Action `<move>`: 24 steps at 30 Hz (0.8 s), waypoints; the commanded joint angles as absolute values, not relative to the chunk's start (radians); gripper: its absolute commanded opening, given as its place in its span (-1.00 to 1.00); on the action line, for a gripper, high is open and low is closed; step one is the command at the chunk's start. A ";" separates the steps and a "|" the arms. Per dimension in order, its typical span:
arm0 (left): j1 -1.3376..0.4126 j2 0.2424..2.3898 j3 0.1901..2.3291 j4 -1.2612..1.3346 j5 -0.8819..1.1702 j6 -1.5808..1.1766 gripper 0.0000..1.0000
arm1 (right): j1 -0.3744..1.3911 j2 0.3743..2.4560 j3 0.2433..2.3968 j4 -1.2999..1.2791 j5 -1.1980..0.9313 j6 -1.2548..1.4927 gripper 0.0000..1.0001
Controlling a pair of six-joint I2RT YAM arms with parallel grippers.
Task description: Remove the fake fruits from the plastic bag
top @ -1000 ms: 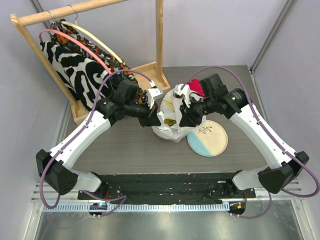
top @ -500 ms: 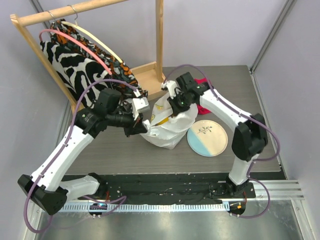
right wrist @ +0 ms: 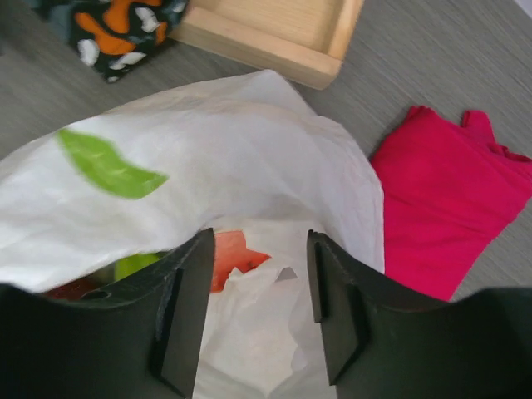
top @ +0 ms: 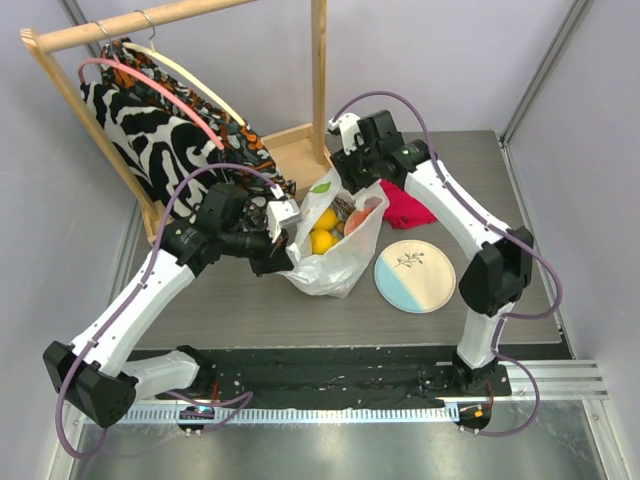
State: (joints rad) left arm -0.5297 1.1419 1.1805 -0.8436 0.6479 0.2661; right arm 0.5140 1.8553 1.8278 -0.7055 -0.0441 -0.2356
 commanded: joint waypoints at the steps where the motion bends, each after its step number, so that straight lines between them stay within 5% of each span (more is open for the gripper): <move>1: -0.528 1.160 1.184 -0.721 0.678 0.173 -0.88 | 0.552 1.651 1.850 -0.791 -0.161 -0.285 0.24; 6: -0.526 1.178 1.180 -0.707 0.689 0.153 -1.00 | 0.569 1.522 1.794 -0.880 -0.259 -0.298 0.31; 11: -0.526 1.175 1.155 -0.706 0.699 0.156 -1.00 | 0.647 1.471 1.625 -0.855 -0.316 -0.310 -0.12; 16: -0.525 1.152 1.106 -0.709 0.727 0.118 -1.00 | 0.660 1.578 1.591 -0.770 -0.302 -0.265 -0.40; 24: -0.473 1.141 1.078 -0.710 0.712 0.110 -1.00 | 0.673 1.822 1.666 -0.675 -0.244 -0.239 -0.47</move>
